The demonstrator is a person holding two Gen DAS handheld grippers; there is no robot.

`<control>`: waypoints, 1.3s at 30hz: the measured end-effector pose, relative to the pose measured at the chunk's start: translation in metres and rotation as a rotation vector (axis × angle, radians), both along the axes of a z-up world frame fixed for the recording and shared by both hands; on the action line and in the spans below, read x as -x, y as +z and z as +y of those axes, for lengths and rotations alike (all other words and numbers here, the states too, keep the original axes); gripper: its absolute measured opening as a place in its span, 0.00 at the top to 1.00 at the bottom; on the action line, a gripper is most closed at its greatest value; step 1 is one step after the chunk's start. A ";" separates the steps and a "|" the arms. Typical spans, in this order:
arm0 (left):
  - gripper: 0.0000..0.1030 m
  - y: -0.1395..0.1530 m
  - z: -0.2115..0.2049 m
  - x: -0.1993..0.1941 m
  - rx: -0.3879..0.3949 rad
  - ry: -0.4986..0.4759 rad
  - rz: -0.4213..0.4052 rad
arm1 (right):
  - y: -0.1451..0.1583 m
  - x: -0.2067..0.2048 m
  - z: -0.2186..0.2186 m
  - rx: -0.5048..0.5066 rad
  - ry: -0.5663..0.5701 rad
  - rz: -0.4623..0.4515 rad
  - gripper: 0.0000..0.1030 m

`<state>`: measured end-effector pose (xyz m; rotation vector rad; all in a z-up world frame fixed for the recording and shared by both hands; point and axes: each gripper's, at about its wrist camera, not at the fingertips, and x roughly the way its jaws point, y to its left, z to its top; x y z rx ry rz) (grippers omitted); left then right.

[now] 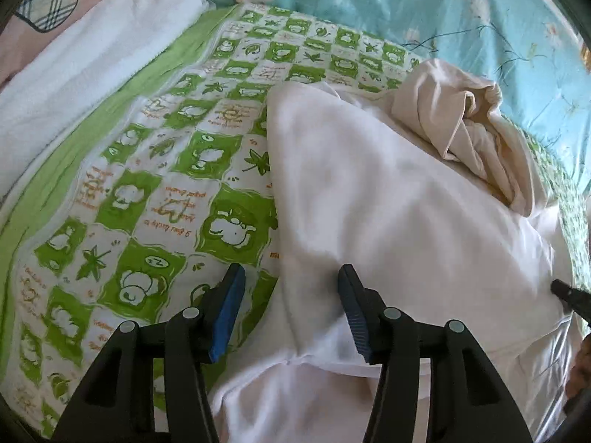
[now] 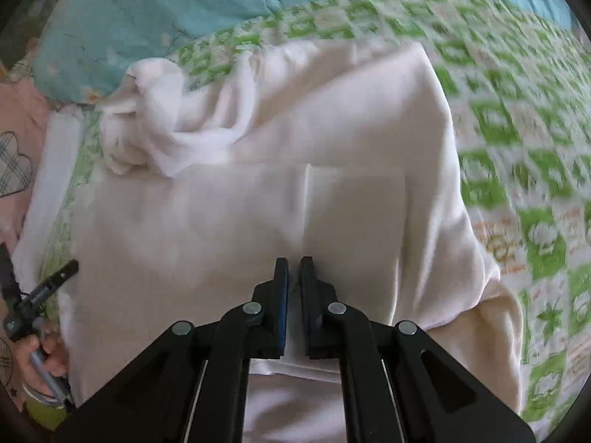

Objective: Fold large clothes

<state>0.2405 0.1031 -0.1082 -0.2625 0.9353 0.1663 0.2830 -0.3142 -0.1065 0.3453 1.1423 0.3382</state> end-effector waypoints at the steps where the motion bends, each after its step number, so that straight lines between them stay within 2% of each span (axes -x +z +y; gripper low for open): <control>1: 0.48 0.001 0.000 0.000 0.002 -0.001 0.005 | 0.001 0.000 -0.008 -0.040 -0.026 0.010 0.94; 3: 0.48 0.009 0.000 -0.005 0.017 -0.007 0.011 | 0.007 0.000 -0.011 -0.041 -0.034 0.012 0.93; 4: 0.48 0.017 0.000 -0.007 0.059 -0.023 -0.013 | 0.015 -0.003 -0.012 -0.051 -0.030 -0.010 0.90; 6: 0.47 0.030 -0.004 -0.014 0.125 -0.050 -0.050 | 0.026 -0.012 -0.009 -0.121 -0.009 -0.028 0.88; 9: 0.45 0.048 -0.009 -0.042 0.199 -0.087 -0.074 | 0.043 -0.026 0.005 -0.191 0.031 -0.058 0.78; 11: 0.45 0.062 -0.017 -0.069 0.198 -0.103 -0.090 | 0.056 -0.044 0.023 -0.210 0.060 -0.102 0.67; 13: 0.45 0.072 -0.020 -0.091 0.179 -0.116 -0.102 | 0.065 -0.060 0.043 -0.213 0.088 -0.137 0.65; 14: 0.45 0.075 -0.021 -0.105 0.199 -0.131 -0.094 | 0.067 -0.072 0.051 -0.249 0.104 -0.125 0.65; 16: 0.45 0.078 -0.017 -0.137 0.358 -0.177 -0.070 | 0.063 -0.094 0.062 -0.374 0.122 -0.052 0.65; 17: 0.45 0.079 -0.015 -0.151 0.411 -0.189 -0.070 | 0.061 -0.098 0.064 -0.398 0.118 -0.034 0.65; 18: 0.45 0.081 -0.014 -0.162 0.436 -0.192 -0.073 | 0.064 -0.105 0.069 -0.349 0.106 -0.050 0.65; 19: 0.44 0.084 -0.013 -0.171 0.423 -0.188 -0.080 | 0.069 -0.107 0.074 -0.288 0.110 -0.089 0.63; 21: 0.35 0.088 -0.018 -0.193 0.329 -0.214 -0.101 | 0.080 -0.109 0.087 -0.176 0.156 -0.181 0.50; 22: 0.33 0.088 -0.022 -0.198 0.309 -0.233 -0.096 | 0.079 -0.112 0.092 -0.165 0.182 -0.190 0.45; 25: 0.33 0.079 -0.036 -0.217 0.255 -0.318 -0.067 | 0.069 -0.126 0.115 -0.164 0.301 -0.153 0.45; 27: 0.33 0.073 -0.048 -0.222 0.228 -0.379 -0.060 | 0.058 -0.133 0.127 -0.133 0.337 -0.134 0.45; 28: 0.39 0.070 -0.052 -0.224 0.209 -0.390 -0.058 | 0.054 -0.135 0.129 -0.119 0.336 -0.131 0.53; 29: 0.50 0.066 -0.058 -0.224 0.179 -0.397 -0.053 | 0.049 -0.137 0.130 -0.107 0.325 -0.127 0.85; 30: 0.88 0.061 -0.062 -0.229 0.154 -0.411 -0.039 | 0.045 -0.140 0.129 -0.108 0.313 -0.116 0.97; 31: 0.94 0.057 -0.065 -0.232 0.158 -0.425 -0.022 | 0.041 -0.144 0.125 -0.127 0.294 -0.093 0.96; 32: 0.95 0.056 -0.063 -0.228 0.162 -0.422 -0.028 | 0.040 -0.147 0.122 -0.135 0.273 -0.094 0.96; 35: 0.95 0.067 -0.063 -0.205 0.162 -0.428 -0.102 | 0.057 -0.136 0.102 -0.155 0.233 -0.171 0.96; 39: 0.96 0.088 -0.071 -0.144 0.141 -0.443 -0.211 | 0.084 -0.109 0.078 -0.145 0.244 -0.296 0.96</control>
